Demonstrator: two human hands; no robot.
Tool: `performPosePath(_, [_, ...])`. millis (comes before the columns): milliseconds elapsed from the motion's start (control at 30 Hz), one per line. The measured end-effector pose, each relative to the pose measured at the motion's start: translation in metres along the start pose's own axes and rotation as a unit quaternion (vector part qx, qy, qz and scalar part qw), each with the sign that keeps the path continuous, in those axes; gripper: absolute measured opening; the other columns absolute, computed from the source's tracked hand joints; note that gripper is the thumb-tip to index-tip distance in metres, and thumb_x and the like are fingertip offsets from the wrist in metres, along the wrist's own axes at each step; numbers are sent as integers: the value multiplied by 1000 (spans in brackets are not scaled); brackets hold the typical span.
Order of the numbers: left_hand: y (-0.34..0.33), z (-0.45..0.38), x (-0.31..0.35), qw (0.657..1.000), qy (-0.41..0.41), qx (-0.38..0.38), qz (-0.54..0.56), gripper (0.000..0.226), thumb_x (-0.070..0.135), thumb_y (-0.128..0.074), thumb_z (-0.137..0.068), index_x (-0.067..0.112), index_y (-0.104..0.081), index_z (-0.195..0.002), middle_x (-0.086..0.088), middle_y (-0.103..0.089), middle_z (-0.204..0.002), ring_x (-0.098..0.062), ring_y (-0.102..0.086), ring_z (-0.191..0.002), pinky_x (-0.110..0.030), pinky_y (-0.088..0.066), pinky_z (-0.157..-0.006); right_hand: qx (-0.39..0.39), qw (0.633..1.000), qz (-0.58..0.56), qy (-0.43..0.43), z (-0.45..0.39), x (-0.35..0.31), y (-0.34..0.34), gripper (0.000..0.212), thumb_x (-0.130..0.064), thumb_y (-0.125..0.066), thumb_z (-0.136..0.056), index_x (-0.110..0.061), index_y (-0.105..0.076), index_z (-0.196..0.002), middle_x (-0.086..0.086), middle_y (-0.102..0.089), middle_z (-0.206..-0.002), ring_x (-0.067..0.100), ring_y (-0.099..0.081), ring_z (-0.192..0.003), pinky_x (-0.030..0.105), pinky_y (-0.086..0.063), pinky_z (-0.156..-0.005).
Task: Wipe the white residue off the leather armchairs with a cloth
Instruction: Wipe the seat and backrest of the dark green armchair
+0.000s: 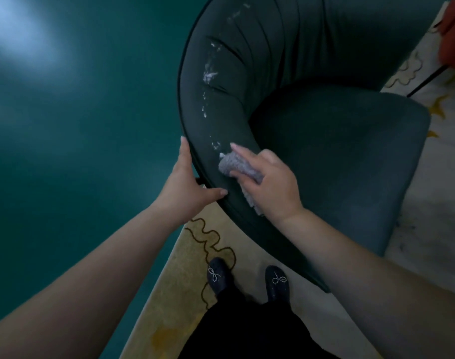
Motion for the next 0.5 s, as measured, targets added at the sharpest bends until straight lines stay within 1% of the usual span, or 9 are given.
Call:
performPosePath(67, [-2, -1, 1, 1000, -4, -8, -1, 131, 20, -85, -69, 33, 17, -150, 12, -20, -157, -18, -46, -130, -40, -43, -106, 45, 995, 7, -86, -10, 28, 19, 45, -38, -59, -90, -41, -50, -134, 0, -50, -93, 14, -56, -84, 30, -50, -81])
performPosePath(133, [-2, -2, 2, 1000, -7, -13, 2, 131, 19, -85, -70, 35, 18, -149, 12, -21, -157, -17, -47, -129, -38, -44, -104, 95, 979, -37, -175, -16, 55, 35, 42, -36, -58, -93, -40, -51, -134, -2, -52, -103, 14, -58, -97, 22, -45, -90])
performPosePath(200, [-1, -5, 1, 1000, -6, -14, 1, 134, 20, -86, -68, 36, 20, -149, 10, -23, -156, -17, -50, -127, -35, -45, -102, 92, 983, -71, -140, -29, 32, 27, 43, -47, -56, -89, -49, -48, -131, -8, -52, -99, 7, -58, -93, 18, -46, -86])
performPosePath(267, [0, -7, 1, 1000, -4, -12, -8, 136, 23, -87, -67, 36, 22, -148, 7, -27, -155, -17, -52, -124, -30, -45, -97, 31, 999, -36, -12, -38, -17, 2, 48, -54, -54, -85, -52, -44, -132, -11, -48, -89, 5, -55, -78, 21, -51, -73])
performPosePath(300, [1, -8, 0, 1000, -4, -10, -10, 136, 23, -86, -67, 35, 22, -148, 7, -28, -154, -16, -53, -122, -28, -45, -95, 0, 999, 2, 33, -38, -30, -11, 48, -51, -54, -85, -49, -46, -133, -9, -46, -86, 7, -53, -74, 27, -52, -68])
performPosePath(333, [1, -9, 0, 1000, -4, -9, -9, 135, 24, -86, -67, 34, 21, -148, 8, -30, -153, -15, -54, -121, -27, -45, -94, -8, 999, 23, 37, -40, -29, -16, 47, -47, -55, -86, -45, -49, -133, -6, -46, -87, 10, -53, -73, 33, -53, -68])
performPosePath(367, [1, -10, 0, 1000, -6, -11, -5, 135, 24, -86, -67, 34, 21, -148, 12, -30, -151, -14, -54, -121, -26, -45, -95, 4, 1000, 16, -4, -44, -18, -13, 46, -43, -57, -88, -41, -51, -133, -3, -47, -88, 13, -53, -75, 38, -53, -72])
performPosePath(433, [7, -14, 0, 1000, -13, -5, -3, 134, 25, -86, -67, 35, 20, -148, 17, -28, -148, -13, -53, -121, -28, -45, -98, 56, 992, -40, -108, -51, 14, 0, 43, -37, -60, -90, -38, -53, -132, 0, -48, -93, 13, -55, -80, 37, -51, -83])
performPosePath(500, [13, -20, 1, 1000, -7, 2, 1, 133, 26, -86, -67, 37, 19, -148, 13, -26, -153, -16, -54, -121, -37, -46, -101, 74, 988, -75, -116, -58, 15, 3, 43, -38, -60, -90, -38, -53, -132, -1, -48, -95, 11, -56, -83, 34, -51, -86])
Point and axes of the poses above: each hand's wrist, its own z-axis away from the middle knuckle, its own y-axis out of the back of the hand, x = y × z, the point moved 10 cm from there along -z, towards the middle knuckle
